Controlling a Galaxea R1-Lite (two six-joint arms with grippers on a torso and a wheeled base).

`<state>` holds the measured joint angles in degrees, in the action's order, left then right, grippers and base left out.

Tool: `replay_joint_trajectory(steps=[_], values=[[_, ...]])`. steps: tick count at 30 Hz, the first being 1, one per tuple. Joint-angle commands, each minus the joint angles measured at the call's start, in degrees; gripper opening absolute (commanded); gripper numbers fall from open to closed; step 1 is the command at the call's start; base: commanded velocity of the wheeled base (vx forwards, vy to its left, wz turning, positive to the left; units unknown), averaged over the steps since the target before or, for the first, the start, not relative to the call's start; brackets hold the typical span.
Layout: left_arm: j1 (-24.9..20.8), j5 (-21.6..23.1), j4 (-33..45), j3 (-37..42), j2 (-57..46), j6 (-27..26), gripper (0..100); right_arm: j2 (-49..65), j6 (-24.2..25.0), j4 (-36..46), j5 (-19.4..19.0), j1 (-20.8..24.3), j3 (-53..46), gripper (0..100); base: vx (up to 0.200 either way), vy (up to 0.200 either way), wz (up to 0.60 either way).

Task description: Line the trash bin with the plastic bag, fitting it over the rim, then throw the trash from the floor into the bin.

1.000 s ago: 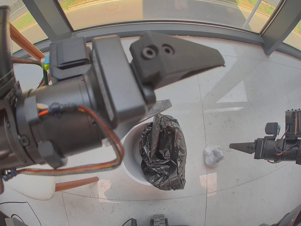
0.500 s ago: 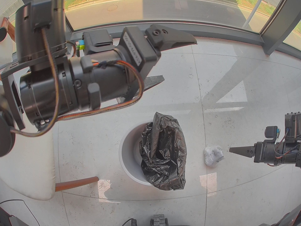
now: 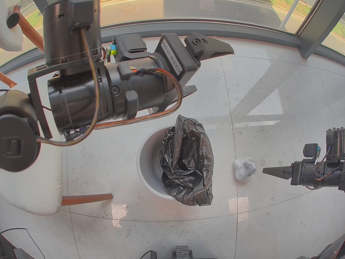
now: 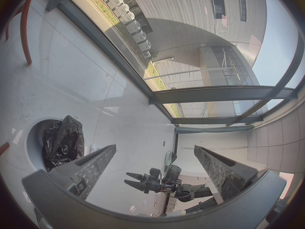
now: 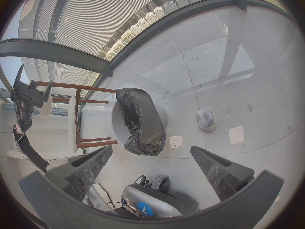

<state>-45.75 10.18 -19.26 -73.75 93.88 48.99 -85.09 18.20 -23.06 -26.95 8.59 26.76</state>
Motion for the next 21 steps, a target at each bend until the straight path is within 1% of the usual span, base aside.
replay_joint_trajectory(steps=[1, 2, 4, 6, 7, 8, 9, 10, 13, 14, 16, 17, 19, 21], values=[[0.22, -0.16, 0.1, -1.66, 2.71, -0.57, 100, -0.16, -0.01, -0.05, -0.03, 0.02, 0.22, 100, 0.0, 0.0, 0.0], [0.58, -0.16, 0.1, -2.01, 3.42, -2.59, 100, -0.08, -0.01, -0.05, -0.03, 0.02, 0.4, 100, 0.0, 0.0, 0.0], [1.28, -0.16, 0.1, -3.41, 5.61, -9.53, 100, -0.08, 0.08, -0.05, -0.03, 0.02, 1.02, 100, 0.0, 0.0, 0.0], [2.42, -0.25, 0.45, -6.58, 8.51, -13.84, 100, -0.08, 0.08, -0.14, -0.03, 0.02, 1.1, 100, 0.0, 0.0, 0.0], [2.51, -0.34, 0.72, -8.51, 9.83, -14.45, 100, -0.08, 0.08, -0.31, -0.03, 0.02, 1.19, 100, 0.0, 0.0, 0.0], [2.6, -0.34, 0.72, -8.78, 10.01, -14.45, 100, -0.08, 0.08, -0.4, -0.03, 0.02, 1.19, 100, 0.0, 0.0, 0.0], [3.04, -0.69, 0.98, -12.64, 12.91, -14.72, 100, -0.16, 0.17, -1.19, 0.06, 0.02, 1.02, 100, 0.0, 0.0, 0.0], [3.04, -0.95, 1.51, -14.58, 14.4, -14.98, 100, -0.16, 0.17, -1.46, 0.06, 0.02, 0.84, 100, 0.0, 0.0, 0.0], [3.12, -3.15, 5.46, -19.5, 17.48, -16.74, 100, -0.16, 0.17, -1.72, 0.06, 0.02, 0.93, 100, 0.0, 0.0, 0.0], [3.12, -3.76, 7.4, -20.82, 18.01, -17.35, 100, -0.16, 0.17, -1.72, 0.15, 0.02, 1.02, 100, 0.0, 0.0, 0.0], [3.12, -3.85, 7.84, -20.99, 18.09, -17.44, 100, -0.16, 0.17, -1.72, 0.15, 0.02, 1.02, 100, 0.0, 0.0, 0.0], [3.04, -4.38, 15.48, -24.33, 19.5, -19.37, 100, -0.08, 0.08, -1.63, 0.59, 0.19, 0.84, 100, 0.0, 0.0, 0.0], [3.04, -4.47, 18.03, -26.27, 20.2, -19.64, 100, 0.01, 0.08, -1.63, 0.67, 0.37, 0.58, 100, 0.0, 0.0, 0.0], [3.12, -4.55, 18.47, -27.85, 22.05, -19.99, 100, 0.1, 0.08, -1.72, 0.67, 0.46, 0.22, 100, 0.0, 0.0, 0.0]])
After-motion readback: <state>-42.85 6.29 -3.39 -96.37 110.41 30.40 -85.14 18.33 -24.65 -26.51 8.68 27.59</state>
